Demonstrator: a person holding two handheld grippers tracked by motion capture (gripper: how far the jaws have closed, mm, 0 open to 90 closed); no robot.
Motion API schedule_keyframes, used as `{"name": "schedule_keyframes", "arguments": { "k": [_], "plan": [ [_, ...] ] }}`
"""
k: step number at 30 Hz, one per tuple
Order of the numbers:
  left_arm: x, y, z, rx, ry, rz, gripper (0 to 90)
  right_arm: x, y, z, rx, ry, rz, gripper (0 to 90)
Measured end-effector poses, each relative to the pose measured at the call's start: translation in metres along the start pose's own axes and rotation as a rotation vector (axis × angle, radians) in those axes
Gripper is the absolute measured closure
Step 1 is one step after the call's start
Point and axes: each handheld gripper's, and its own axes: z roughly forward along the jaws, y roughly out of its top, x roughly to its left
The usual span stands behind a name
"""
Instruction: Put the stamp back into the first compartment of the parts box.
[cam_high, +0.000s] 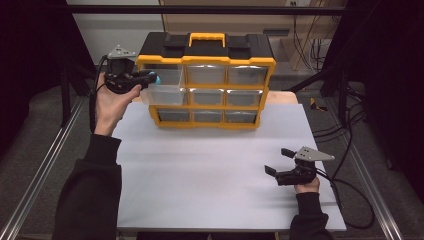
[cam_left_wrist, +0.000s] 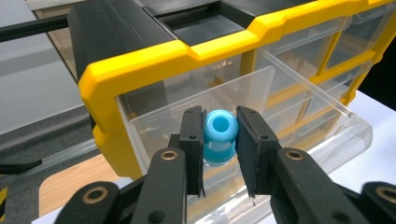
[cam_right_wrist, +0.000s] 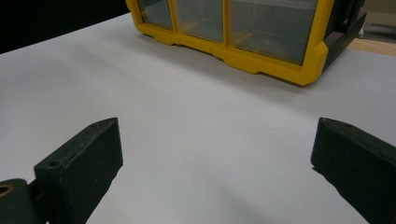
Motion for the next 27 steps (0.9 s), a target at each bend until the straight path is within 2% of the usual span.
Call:
{"name": "schedule_keyframes", "arguments": {
  "k": [5,10,13,15,17,27],
  "plan": [
    [0.001,-0.001,0.001,-0.005,0.01,0.002,70.5,0.0,0.0,0.0,-0.001,0.002,0.0,2.7],
    [0.001,-0.003,-0.006,-0.053,-0.011,-0.014,64.2,0.0,0.0,0.0,0.0,0.001,-0.001,2.7],
    [0.0,-0.005,-0.011,-0.087,-0.019,-0.017,55.7,0.0,0.0,0.0,-0.001,0.0,-0.002,2.7],
    [-0.001,-0.006,-0.016,-0.105,-0.039,-0.021,50.5,0.0,0.0,0.0,-0.001,-0.001,-0.002,2.7],
    [-0.001,-0.007,-0.021,-0.121,-0.035,-0.012,42.8,0.0,0.0,0.0,-0.001,0.001,-0.001,2.7],
    [-0.008,-0.018,-0.044,-0.226,-0.076,0.0,21.2,0.0,0.0,0.0,-0.002,0.003,-0.001,2.7]
  ]
}}
